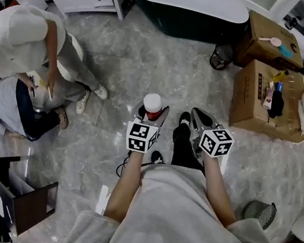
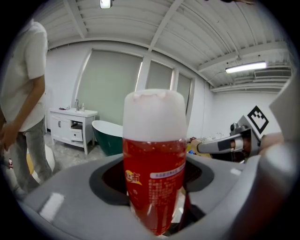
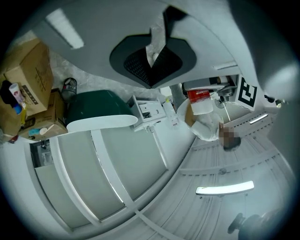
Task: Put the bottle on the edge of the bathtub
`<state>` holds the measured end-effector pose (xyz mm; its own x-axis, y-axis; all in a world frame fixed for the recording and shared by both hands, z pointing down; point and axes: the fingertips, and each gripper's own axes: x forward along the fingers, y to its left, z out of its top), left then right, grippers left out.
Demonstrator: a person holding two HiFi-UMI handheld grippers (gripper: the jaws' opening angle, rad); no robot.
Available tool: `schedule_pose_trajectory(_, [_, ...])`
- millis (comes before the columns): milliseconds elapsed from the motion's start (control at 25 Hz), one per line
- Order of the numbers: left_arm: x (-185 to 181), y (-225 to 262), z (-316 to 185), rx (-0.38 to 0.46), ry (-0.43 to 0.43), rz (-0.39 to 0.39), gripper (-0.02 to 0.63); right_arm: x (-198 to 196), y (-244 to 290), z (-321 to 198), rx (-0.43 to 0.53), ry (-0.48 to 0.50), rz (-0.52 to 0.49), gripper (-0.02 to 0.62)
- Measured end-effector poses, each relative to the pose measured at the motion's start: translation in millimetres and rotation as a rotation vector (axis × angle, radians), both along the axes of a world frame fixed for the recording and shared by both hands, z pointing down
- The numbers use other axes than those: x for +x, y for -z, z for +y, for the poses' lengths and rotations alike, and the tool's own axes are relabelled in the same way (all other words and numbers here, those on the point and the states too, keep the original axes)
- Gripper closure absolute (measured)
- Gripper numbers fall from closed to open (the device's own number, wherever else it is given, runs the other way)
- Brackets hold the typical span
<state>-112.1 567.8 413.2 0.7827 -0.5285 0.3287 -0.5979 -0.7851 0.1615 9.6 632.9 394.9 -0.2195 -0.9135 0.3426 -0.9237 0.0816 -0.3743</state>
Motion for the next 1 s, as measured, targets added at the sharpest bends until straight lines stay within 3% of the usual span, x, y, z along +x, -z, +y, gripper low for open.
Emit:
schedule_pose_trajectory(400, [38.4, -7.1, -89.7, -0.020, 0.083, -0.012, 0.267, 61.1, 0.5, -94.2, 0.002, 0.067, -0.006, 0.595])
schedule_pose_trajectory(680, [36.1, 29.7, -173.4, 0.040, 0.174, -0.027, 0.268, 103.3, 18.3, -171.7, 0.029, 0.093, 0.010, 0.595])
schedule_pose_trajectory(800, [56.1, 31.9, -195.1, 0.039, 0.191, -0.038, 0.268, 125.7, 20.5, -197.3, 0.032, 0.164, 0.030, 0.595])
schedule_pose_trajectory(1000, [89.3, 29.4, -217.4, 0.034, 0.197, -0.051, 0.268, 152.4, 23.0, -224.5, 0.025, 0.366, 0.093, 0.595])
